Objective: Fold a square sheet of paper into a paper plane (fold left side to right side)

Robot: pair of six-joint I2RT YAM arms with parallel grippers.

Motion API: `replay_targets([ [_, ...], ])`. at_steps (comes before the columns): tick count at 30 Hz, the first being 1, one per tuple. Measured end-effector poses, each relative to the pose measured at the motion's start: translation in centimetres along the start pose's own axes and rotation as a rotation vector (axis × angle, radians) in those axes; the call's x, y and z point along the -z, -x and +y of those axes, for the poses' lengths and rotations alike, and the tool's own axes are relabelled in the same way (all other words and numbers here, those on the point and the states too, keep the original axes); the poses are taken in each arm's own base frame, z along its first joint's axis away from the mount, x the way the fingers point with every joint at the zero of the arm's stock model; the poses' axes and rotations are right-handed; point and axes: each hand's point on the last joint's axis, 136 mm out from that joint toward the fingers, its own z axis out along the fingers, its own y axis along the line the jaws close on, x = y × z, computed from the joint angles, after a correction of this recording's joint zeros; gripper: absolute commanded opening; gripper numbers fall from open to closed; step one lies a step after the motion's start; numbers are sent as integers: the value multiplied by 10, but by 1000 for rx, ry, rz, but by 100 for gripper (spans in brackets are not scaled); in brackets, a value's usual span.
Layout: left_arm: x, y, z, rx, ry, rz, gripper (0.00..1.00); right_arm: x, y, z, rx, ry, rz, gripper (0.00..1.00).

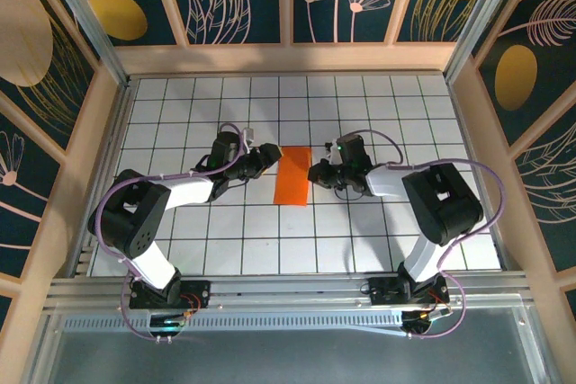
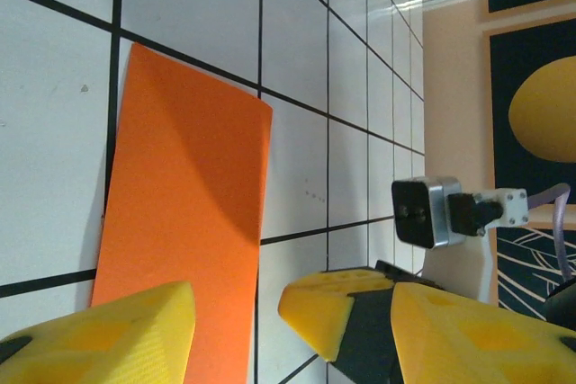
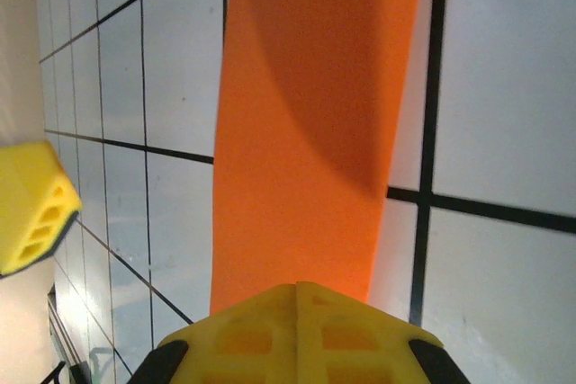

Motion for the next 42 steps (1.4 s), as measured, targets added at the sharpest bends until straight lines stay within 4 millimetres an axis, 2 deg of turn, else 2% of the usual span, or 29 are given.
replay_targets([
  [9,1,-2,11,-3,40,6,58,-12,-2,-12,-9,-23,21,0],
  [14,1,-6,26,-22,106,25,49,-17,-6,-21,-14,-51,41,0],
  [20,-7,-10,37,-67,164,77,44,-18,-5,-22,13,-69,51,0],
  [27,-16,-29,66,-63,226,175,41,-19,-5,-22,43,-79,56,0],
  [36,-20,-34,67,-77,214,208,34,-19,-5,-21,47,-84,55,0],
  [42,-25,-37,65,-84,210,222,32,-19,-5,-21,47,-85,55,0],
])
